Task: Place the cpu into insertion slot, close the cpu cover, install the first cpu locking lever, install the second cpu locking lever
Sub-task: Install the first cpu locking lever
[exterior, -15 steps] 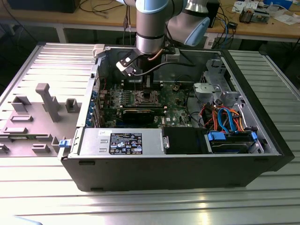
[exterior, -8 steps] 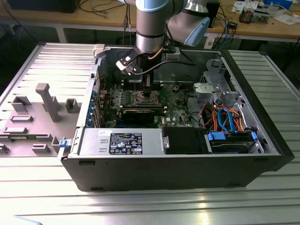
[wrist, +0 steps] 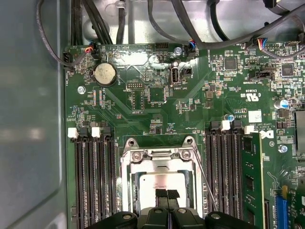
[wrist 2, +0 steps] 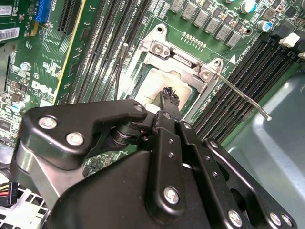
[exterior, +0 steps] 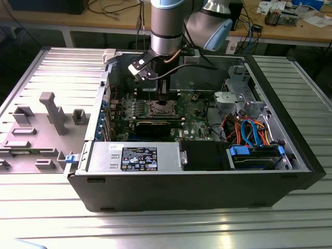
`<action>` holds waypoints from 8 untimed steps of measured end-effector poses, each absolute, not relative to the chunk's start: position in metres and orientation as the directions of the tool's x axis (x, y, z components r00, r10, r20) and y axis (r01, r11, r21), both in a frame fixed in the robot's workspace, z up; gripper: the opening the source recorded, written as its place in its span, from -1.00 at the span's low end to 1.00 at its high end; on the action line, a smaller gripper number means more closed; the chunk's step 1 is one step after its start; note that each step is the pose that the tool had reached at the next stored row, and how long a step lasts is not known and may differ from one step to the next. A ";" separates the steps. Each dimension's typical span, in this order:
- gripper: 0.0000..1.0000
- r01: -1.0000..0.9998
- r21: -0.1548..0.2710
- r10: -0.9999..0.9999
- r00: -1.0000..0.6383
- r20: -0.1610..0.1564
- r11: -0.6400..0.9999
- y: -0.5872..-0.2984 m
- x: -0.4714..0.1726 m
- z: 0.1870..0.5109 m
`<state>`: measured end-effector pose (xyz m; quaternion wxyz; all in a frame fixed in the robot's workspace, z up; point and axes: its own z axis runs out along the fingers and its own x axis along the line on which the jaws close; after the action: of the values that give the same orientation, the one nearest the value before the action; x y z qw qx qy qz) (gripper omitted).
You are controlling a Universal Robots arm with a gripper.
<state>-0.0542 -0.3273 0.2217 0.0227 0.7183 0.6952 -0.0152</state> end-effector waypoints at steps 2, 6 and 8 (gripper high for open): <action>-0.79 0.999 0.011 0.998 0.033 -0.054 -0.032 -0.327 -0.054 0.222; -0.79 0.999 0.011 0.998 0.033 -0.053 -0.032 -0.327 -0.054 0.225; -0.79 0.999 0.010 0.998 0.033 -0.054 -0.032 -0.327 -0.054 0.226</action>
<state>-0.0542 -0.3273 0.2263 0.0222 0.7182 0.6953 -0.0158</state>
